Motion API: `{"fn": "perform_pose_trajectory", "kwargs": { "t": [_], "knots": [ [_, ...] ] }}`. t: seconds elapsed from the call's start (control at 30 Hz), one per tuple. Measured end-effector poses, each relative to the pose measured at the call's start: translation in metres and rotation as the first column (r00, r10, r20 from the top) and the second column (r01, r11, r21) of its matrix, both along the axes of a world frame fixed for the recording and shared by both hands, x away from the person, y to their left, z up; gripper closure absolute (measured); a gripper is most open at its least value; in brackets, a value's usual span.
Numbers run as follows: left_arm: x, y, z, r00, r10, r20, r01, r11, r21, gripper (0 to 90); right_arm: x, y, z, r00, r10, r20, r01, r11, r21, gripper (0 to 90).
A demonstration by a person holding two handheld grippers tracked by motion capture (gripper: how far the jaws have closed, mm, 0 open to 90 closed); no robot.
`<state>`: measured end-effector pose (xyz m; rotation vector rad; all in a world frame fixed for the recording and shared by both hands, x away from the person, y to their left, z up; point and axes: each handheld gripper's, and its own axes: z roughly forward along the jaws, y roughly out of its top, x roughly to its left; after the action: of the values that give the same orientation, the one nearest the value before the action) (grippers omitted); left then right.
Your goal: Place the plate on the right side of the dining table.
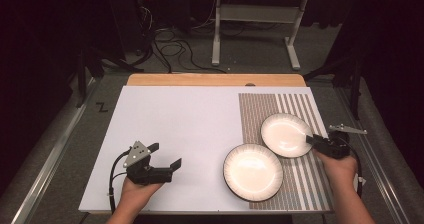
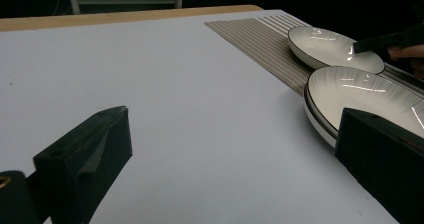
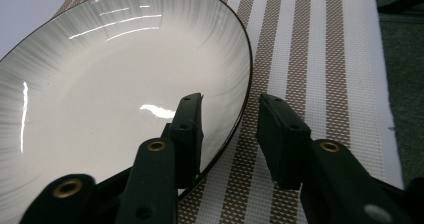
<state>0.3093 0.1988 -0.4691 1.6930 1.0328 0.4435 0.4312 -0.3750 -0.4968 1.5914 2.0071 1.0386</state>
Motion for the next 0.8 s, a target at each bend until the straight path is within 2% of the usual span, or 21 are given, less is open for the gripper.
{"fn": "perform_pose_trajectory", "kwargs": {
  "t": [0.23, 0.43, 0.53, 0.63, 0.73, 0.8],
  "knots": [
    [0.003, 0.003, -0.002, 0.9997, 0.025, -0.003, -0.025, 0.9992, 0.032, 2.1, -0.011, -0.002, 0.015, 0.9973, 0.003, 0.074, -0.001, 0.9997, -0.024, 45.1],
    [0.004, 0.007, -0.002, 0.9995, 0.03, -0.007, -0.029, 0.9983, 0.05, 1.0, -0.027, 0.01, 0.028, 0.9876, 0.067, 0.142, -0.058, 0.996, -0.069, 24.0],
    [0.003, 0.007, -0.002, 0.9996, 0.029, 0.002, -0.029, 0.9976, 0.063, 0.6, -0.036, 0.019, 0.034, 0.9766, 0.115, 0.181, -0.101, 0.991, -0.088, 15.2],
    [0.002, 0.008, -0.001, 0.9996, 0.028, 0.007, -0.029, 0.9972, 0.069, 0.1, -0.048, 0.032, 0.043, 0.9642, 0.153, 0.216, -0.139, 0.9871, -0.079, 11.2],
    [0.001, 0.009, 0.001, 0.9996, 0.021, 0.018, -0.022, 0.997, 0.075, 0.1, -0.06, 0.05, 0.052, 0.9484, 0.203, 0.244, -0.195, 0.9793, -0.054, 6.9],
    [0.0, 0.009, 0.003, 0.9995, 0.015, 0.026, -0.018, 0.9965, 0.081, 0.1, -0.067, 0.065, 0.058, 0.934, 0.234, 0.27, -0.229, 0.9721, -0.053, 4.6]
  ]
}}
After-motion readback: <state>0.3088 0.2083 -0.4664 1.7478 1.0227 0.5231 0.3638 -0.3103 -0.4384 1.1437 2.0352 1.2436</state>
